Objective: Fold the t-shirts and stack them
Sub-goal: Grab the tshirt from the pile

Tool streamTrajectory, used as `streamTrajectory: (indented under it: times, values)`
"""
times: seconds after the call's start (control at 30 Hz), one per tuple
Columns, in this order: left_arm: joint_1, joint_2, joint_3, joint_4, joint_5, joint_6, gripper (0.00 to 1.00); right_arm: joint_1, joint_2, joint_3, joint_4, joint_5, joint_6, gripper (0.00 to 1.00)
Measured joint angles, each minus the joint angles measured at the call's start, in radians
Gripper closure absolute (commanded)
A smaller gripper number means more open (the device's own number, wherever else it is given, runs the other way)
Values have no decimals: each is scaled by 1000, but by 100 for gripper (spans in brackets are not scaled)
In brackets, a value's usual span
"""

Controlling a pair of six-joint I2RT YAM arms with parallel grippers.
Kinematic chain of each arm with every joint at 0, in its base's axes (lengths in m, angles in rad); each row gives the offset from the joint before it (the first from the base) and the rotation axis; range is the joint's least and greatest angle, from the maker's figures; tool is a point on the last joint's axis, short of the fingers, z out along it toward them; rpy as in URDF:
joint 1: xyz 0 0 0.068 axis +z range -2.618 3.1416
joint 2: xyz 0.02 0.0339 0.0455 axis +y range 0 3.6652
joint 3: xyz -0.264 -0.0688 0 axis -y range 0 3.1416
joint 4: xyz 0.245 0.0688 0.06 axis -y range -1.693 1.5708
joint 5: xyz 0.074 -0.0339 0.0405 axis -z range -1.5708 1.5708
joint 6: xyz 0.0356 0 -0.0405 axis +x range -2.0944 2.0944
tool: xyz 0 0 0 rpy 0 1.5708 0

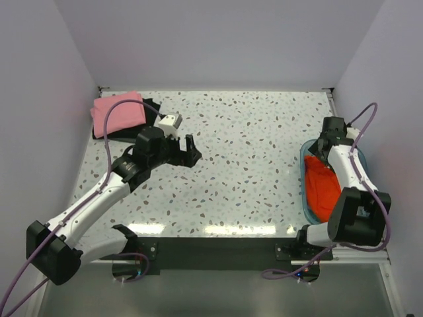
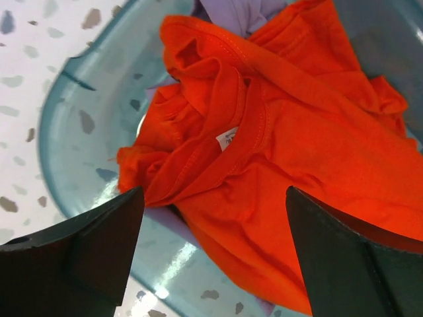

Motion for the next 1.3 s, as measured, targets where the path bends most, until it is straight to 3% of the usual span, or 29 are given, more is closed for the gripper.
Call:
streamTrajectory:
  times: [0.4,0.53,0.57,0.63,0.67,0.73,0.77,0.83,1.3]
  values:
    - [0,24,-19,13,19,-4,0,-62,241,-15,163,-127,48,11]
    - [0,27,-23,15,19,-4,0,-66,274,-16,203,-140,63,19]
    - [0,27,-23,15,19,-4,0,-68,278,-18,213,-146,65,29]
    - [0,27,-23,15,19,-4,0,-69,278,-32,226,-155,71,40]
    - [0,27,-23,15,19,-4,0,-69,278,-37,229,-155,71,54]
    - [0,27,-23,15,19,-4,0,-70,272,-47,228,-154,69,71]
    - [0,27,-23,15,18,-4,0,-71,264,-51,221,-154,70,88]
    - [0,27,-23,15,18,-4,0,-72,237,-52,206,-153,69,99]
    - [0,24,-23,16,18,-3,0,-71,-100,154,-22,-153,16,100]
